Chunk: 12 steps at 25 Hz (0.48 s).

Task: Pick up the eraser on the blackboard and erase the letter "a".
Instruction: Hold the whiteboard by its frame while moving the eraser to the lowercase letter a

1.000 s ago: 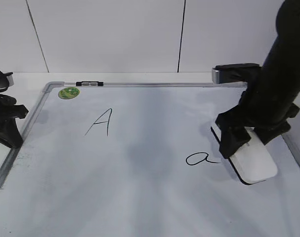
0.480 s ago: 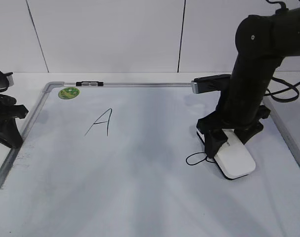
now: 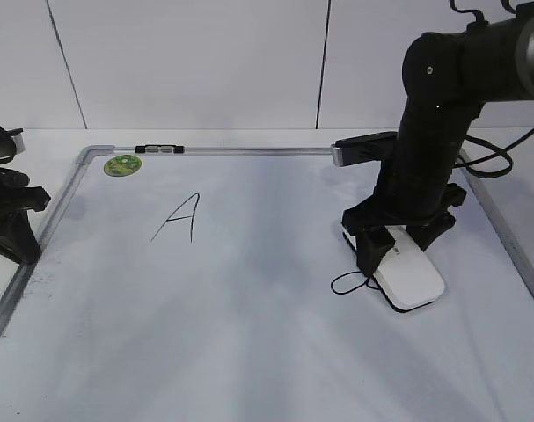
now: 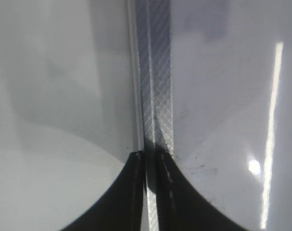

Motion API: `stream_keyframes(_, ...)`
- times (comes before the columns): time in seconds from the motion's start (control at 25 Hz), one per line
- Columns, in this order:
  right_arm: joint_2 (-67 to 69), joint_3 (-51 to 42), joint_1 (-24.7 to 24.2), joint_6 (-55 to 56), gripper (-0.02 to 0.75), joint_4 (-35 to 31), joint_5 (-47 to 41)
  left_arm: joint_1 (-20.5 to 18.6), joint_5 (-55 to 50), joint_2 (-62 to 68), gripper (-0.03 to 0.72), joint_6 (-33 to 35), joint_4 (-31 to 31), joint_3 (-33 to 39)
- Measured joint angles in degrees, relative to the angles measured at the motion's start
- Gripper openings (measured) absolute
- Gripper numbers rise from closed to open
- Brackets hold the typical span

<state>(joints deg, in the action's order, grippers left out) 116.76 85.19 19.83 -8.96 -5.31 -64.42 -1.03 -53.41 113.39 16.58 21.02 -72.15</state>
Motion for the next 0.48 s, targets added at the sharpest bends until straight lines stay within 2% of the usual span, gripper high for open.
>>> stream_keyframes(0.2,0.0,0.0,0.6,-1.2,0.555,-0.3,-0.2,0.0,0.0,0.0,0.032,0.0,0.0,0.0)
stream_keyframes(0.48,1.0,0.2,6.9,-1.6,0.555,0.6,-1.0,0.0,0.0,0.0,0.032,0.0,0.0,0.0)
